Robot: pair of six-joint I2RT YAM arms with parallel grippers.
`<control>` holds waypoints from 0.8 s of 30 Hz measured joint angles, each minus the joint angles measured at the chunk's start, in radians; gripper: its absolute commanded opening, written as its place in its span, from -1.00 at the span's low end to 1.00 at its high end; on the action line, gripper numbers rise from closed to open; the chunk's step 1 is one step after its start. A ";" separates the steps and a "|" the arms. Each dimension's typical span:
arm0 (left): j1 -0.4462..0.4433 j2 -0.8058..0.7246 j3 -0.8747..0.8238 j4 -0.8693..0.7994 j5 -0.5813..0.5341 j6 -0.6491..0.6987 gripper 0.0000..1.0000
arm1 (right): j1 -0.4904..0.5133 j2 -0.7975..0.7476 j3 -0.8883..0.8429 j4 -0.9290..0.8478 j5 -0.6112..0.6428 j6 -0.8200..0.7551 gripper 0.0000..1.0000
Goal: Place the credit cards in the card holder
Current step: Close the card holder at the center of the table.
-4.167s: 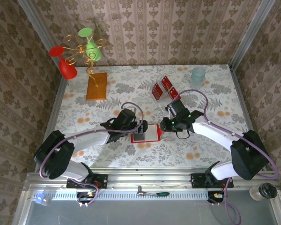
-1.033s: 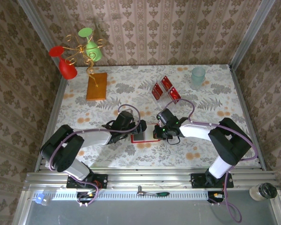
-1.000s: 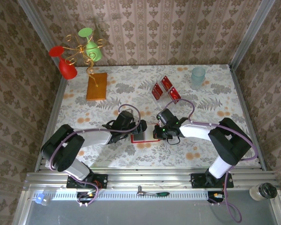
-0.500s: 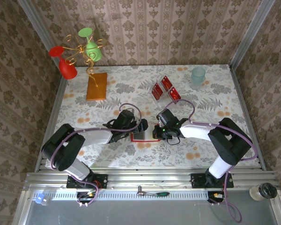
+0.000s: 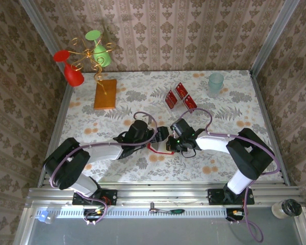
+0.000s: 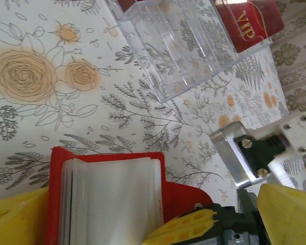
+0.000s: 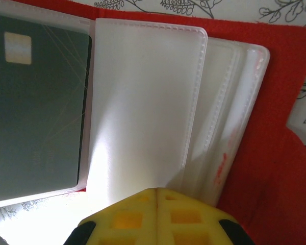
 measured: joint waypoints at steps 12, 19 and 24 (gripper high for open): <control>-0.021 0.000 0.000 0.025 0.001 -0.018 1.00 | -0.129 -0.135 0.075 -0.170 -0.008 -0.049 -0.96; -0.056 0.010 0.021 0.020 0.001 -0.017 1.00 | -0.277 -0.286 0.043 -0.223 -0.032 -0.083 -0.94; -0.105 0.051 0.069 0.016 0.000 -0.017 1.00 | -0.370 -0.353 -0.031 -0.248 -0.057 -0.099 -0.89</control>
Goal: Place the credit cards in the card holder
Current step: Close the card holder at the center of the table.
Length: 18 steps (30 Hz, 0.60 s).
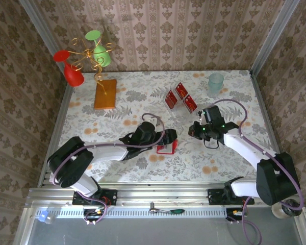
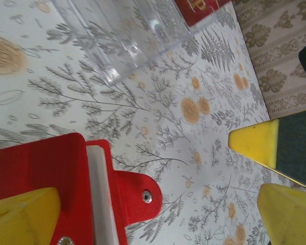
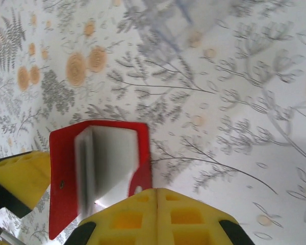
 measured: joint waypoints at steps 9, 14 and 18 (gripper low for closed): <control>-0.072 0.110 0.057 -0.007 -0.016 0.000 1.00 | -0.038 -0.045 -0.059 -0.018 -0.033 -0.011 -0.76; -0.092 0.148 0.059 0.000 -0.041 0.000 1.00 | -0.040 -0.071 -0.071 -0.022 -0.044 -0.011 -0.75; -0.096 0.148 0.059 0.000 -0.054 -0.003 1.00 | -0.045 -0.087 -0.071 -0.022 -0.048 -0.011 -0.74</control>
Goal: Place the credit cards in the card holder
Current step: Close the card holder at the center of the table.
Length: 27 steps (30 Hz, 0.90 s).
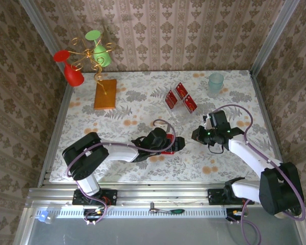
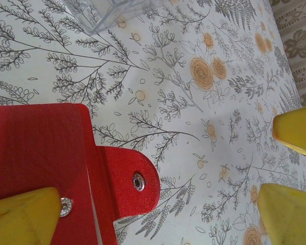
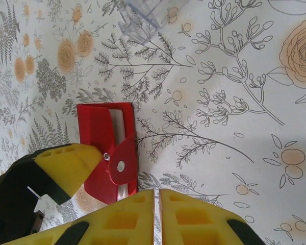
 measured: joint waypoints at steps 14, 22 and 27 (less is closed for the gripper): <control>0.066 -0.046 0.048 -0.066 0.045 0.001 1.00 | 0.036 -0.035 0.000 -0.010 -0.019 0.013 -0.77; 0.167 -0.120 0.057 -0.067 0.095 0.001 1.00 | 0.253 0.006 0.108 -0.013 0.035 0.078 -0.78; 0.271 -0.256 0.018 -0.126 0.089 0.004 1.00 | 0.370 0.155 0.244 0.003 0.069 0.093 -0.79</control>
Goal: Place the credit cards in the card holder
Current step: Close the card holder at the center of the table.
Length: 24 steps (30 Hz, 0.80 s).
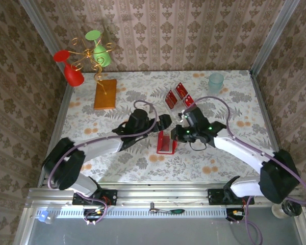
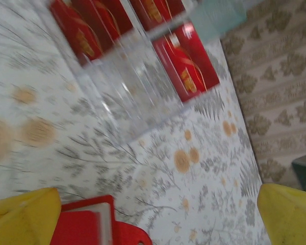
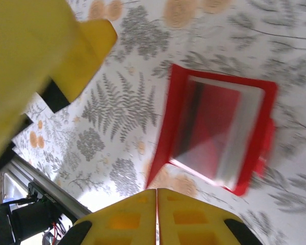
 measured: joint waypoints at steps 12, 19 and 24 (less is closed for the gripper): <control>0.198 -0.292 -0.116 -0.269 -0.066 0.024 1.00 | 0.142 0.414 0.332 0.000 0.026 -0.008 -0.90; 0.195 -0.247 -0.137 -0.325 -0.047 0.068 1.00 | 0.104 0.419 0.271 -0.018 0.068 -0.013 -0.91; 0.160 -0.180 -0.132 -0.349 -0.039 0.120 1.00 | 0.066 0.387 0.149 -0.014 0.086 -0.012 -0.91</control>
